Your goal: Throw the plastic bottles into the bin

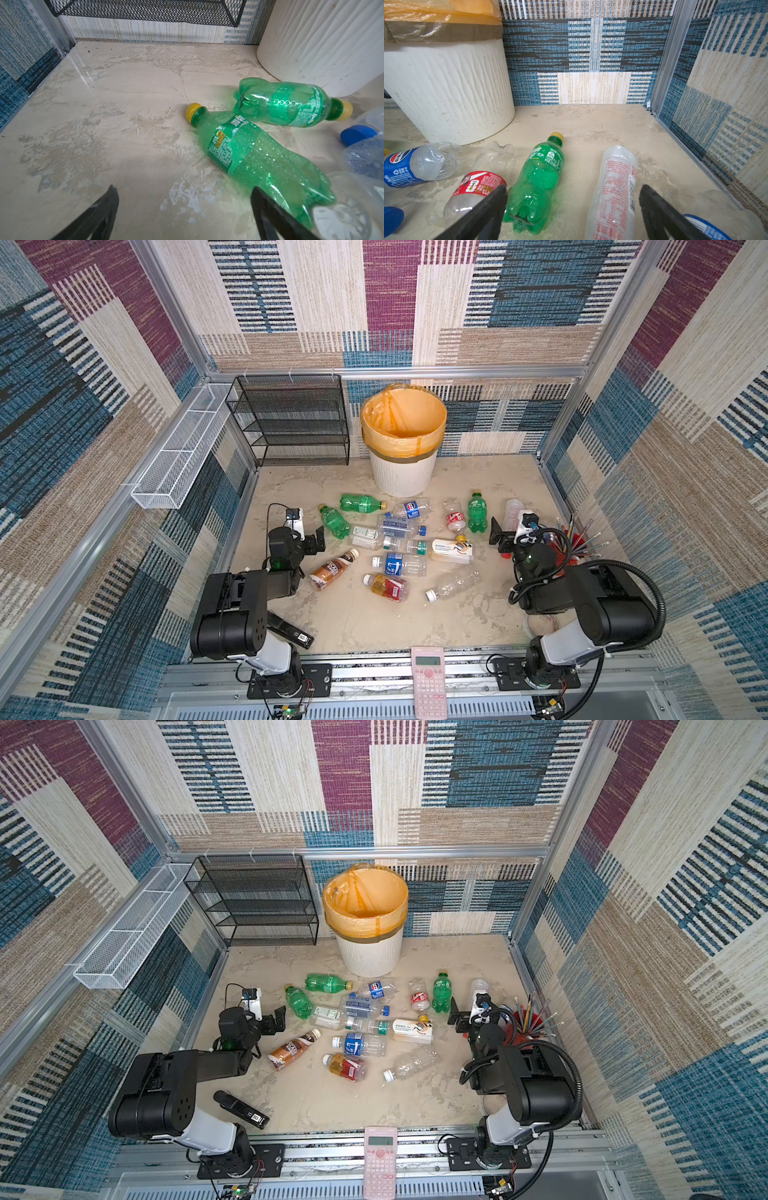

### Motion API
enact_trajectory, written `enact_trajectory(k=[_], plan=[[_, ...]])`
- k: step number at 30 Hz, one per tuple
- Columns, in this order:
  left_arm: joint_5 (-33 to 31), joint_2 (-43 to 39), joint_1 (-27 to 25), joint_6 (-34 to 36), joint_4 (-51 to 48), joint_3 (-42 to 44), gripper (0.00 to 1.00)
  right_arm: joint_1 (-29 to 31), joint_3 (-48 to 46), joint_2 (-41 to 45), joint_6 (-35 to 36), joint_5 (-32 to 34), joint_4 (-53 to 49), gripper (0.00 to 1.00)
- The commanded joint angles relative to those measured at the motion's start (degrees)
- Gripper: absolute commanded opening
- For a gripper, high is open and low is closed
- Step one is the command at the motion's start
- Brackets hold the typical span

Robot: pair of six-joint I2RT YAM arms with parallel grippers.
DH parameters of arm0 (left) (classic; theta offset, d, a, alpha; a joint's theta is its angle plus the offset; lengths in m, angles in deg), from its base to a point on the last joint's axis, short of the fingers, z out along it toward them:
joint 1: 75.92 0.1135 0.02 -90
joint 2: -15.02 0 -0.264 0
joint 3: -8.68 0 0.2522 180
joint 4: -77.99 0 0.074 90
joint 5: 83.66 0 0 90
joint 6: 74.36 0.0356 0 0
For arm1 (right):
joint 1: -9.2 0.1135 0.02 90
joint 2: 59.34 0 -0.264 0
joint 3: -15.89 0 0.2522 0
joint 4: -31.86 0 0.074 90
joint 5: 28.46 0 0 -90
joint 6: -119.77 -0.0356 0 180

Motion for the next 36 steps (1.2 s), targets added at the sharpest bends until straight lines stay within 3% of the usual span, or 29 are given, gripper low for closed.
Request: enact_trajectory(k=[1,8,13,15,17,21,25,29,31,36], plan=[[0.3,0.1,0.1,0.5,1.7,-0.5,0.99,0.0,0.2,-0.1,0.2,-0.5,2.0,0.99],[0.3,0.2,0.1,0.5,1.5,-0.6,0.99,0.0,0.2,-0.1,0.2,-0.6,2.0,1.00],[-0.2,-1.9,0.0,0.4,1.7,0.2,0.82,0.1,-1.9,5.8,-0.8,3.6,1.3,0.96],[-3.8,-7.5,-0.2,-0.3,-3.6,-0.2,0.82,0.3,0.8,12.9,-1.6,5.2,-10.0,0.94],[-9.3,-12.8,-0.2,-2.6,-10.3,-1.4,0.81,0.2,7.7,19.1,-9.7,8.4,-28.0,0.94],[-13.9,-21.4,-0.2,-10.8,-24.3,-7.0,0.73,0.3,21.8,20.2,-21.1,4.1,-53.0,0.83],[-9.8,-25.3,-0.3,-21.9,-45.3,-17.9,0.57,0.6,34.4,15.3,-29.4,-1.7,-73.2,0.85],[-2.8,-24.3,-1.0,-29.8,-61.1,-24.7,0.53,0.5,42.6,11.3,-32.8,3.2,-90.4,0.82],[0.7,-22.9,-1.8,-29.9,-68.3,-27.3,0.53,0.6,45.2,9.6,-33.3,5.6,-95.0,0.80],[1.1,-22.9,-4.2,-27.8,-76.7,-28.8,0.54,0.6,51.0,1.6,-32.3,9.2,-100.2,0.78]])
